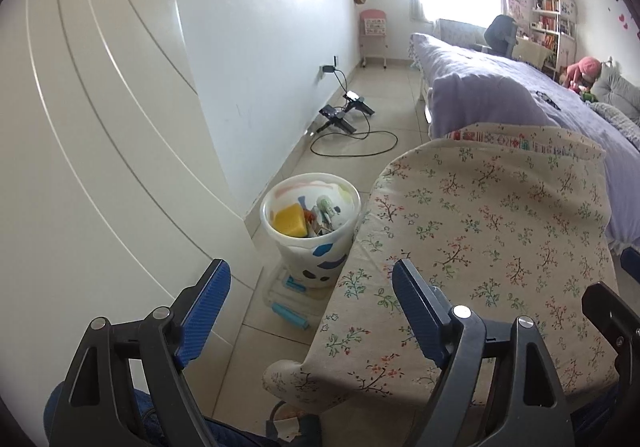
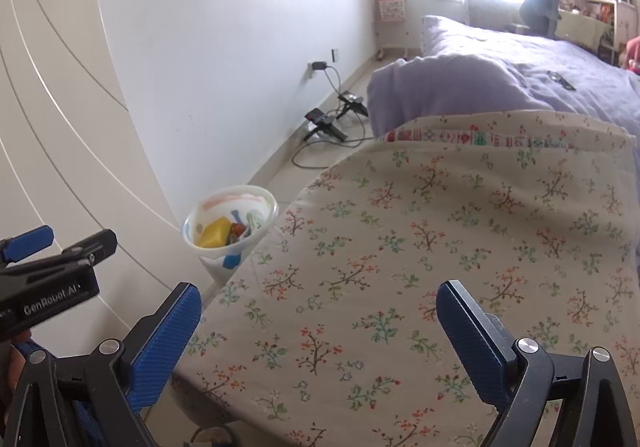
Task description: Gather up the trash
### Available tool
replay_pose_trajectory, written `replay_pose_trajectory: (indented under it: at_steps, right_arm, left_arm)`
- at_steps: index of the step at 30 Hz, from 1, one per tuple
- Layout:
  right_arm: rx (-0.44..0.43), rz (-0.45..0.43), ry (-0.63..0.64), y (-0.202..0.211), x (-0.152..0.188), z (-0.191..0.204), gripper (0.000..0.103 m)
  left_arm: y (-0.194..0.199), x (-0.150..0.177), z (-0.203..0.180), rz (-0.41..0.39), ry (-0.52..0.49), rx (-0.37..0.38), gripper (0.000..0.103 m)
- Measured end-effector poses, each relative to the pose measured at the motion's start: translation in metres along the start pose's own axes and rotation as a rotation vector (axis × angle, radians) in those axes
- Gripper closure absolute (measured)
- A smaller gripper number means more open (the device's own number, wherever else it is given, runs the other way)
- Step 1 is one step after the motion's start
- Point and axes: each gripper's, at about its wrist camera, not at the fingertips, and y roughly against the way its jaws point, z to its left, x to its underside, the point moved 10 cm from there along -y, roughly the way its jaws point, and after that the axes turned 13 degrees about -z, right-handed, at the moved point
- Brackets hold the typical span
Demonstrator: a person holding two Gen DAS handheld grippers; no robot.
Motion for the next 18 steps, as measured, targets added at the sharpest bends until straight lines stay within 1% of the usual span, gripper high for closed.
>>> replay_pose_trajectory:
  at_steps: [5, 18]
  right_arm:
    - [-0.007, 0.003, 0.032, -0.006, 0.004, 0.004, 0.004]
    - [0.001, -0.001, 0.047, -0.015, 0.005, 0.004, 0.003]
  left_arm:
    - [-0.004, 0.004, -0.001, 0.003, -0.013, -0.002, 0.017]
    - [-0.004, 0.004, 0.0, -0.006, -0.014, 0.011, 0.017]
